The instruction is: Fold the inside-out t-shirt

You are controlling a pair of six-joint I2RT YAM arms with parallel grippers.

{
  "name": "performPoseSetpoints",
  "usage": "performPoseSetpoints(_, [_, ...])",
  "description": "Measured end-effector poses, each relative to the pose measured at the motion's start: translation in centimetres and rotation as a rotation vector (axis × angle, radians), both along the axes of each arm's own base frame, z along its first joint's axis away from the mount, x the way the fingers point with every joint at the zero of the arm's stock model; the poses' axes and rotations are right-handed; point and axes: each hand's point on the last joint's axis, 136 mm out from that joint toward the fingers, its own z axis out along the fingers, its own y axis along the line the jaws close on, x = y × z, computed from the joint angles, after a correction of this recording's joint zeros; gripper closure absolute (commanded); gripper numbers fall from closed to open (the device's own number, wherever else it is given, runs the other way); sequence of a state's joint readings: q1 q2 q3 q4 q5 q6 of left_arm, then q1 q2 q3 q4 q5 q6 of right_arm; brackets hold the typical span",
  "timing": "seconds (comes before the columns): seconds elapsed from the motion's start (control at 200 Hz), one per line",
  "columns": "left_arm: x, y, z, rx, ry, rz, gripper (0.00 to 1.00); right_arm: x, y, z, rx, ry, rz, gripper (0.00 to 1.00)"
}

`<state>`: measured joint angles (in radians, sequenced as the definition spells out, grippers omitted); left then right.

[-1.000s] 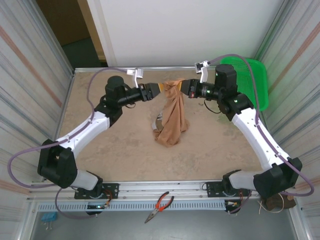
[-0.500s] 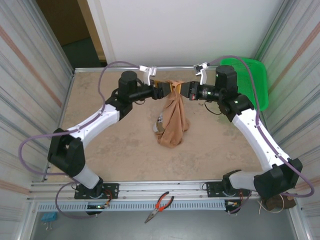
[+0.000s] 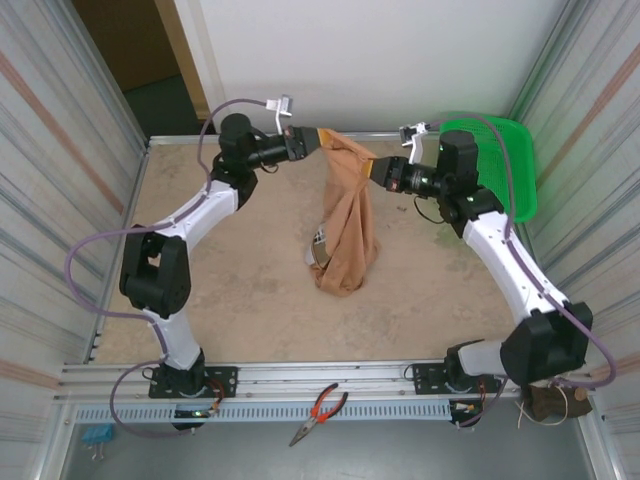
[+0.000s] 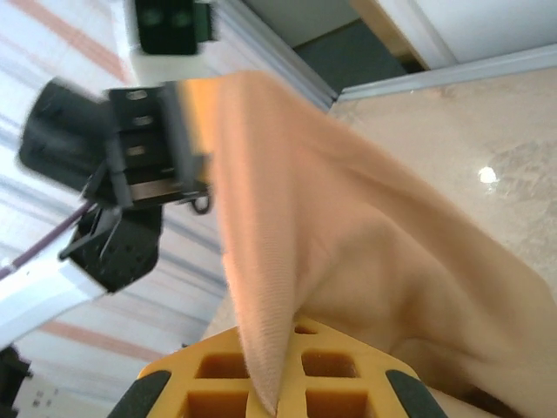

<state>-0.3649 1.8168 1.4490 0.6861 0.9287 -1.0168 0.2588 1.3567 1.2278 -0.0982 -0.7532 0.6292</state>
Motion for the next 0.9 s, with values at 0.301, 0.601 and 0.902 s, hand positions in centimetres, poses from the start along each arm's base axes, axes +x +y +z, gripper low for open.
performPoseSetpoints(0.301, [-2.2,1.9,3.4,-0.182,0.061,-0.077,1.0,3.2,-1.5,-3.6,-0.236,0.108,-0.275,0.42])
performPoseSetpoints(0.601, [-3.5,1.7,2.9,-0.093,0.077,-0.063,1.0,-3.0,4.0,6.4,-0.203,-0.186,-0.198,0.25])
performPoseSetpoints(0.902, [-5.0,1.1,3.2,-0.056,0.076,-0.077,1.0,3.5,5.5,0.3,-0.32,-0.099,-0.22,1.0])
